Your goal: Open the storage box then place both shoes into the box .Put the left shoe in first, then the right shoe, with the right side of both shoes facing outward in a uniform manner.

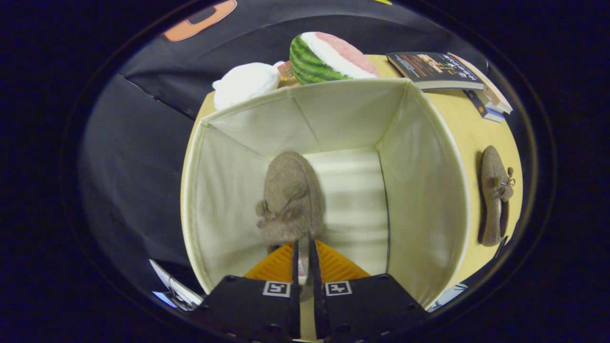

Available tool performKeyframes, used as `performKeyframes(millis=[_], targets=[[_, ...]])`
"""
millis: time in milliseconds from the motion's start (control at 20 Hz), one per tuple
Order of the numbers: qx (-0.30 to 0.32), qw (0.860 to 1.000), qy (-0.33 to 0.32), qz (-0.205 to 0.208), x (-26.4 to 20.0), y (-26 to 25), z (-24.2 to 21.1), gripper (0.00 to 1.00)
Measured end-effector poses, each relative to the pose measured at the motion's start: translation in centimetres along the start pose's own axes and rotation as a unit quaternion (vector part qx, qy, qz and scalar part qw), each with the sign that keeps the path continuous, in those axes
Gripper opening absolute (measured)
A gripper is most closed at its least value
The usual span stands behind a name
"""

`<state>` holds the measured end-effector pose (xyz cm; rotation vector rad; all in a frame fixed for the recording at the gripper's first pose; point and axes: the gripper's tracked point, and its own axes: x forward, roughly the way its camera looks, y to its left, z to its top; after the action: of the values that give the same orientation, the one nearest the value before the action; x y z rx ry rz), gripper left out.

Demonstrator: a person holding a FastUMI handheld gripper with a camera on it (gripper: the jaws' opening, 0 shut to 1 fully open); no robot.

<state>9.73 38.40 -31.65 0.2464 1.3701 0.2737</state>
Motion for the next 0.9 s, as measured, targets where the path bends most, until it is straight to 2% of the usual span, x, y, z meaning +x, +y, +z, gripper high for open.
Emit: performKeyframes(millis=[100, 250, 550, 900], targets=[[-0.021, 1.000, -0.011, 0.005, -1.4, 0.0, 0.3, 0.26], [-0.056, 0.998, -0.039, 0.005, -4.8, -0.4, 0.9, 0.53], [-0.111, 0.989, -0.085, 0.039, -12.2, -2.4, 1.7, 0.97], [-0.101, 0.990, -0.091, 0.044, -18.4, -11.2, 2.4, 0.96]])
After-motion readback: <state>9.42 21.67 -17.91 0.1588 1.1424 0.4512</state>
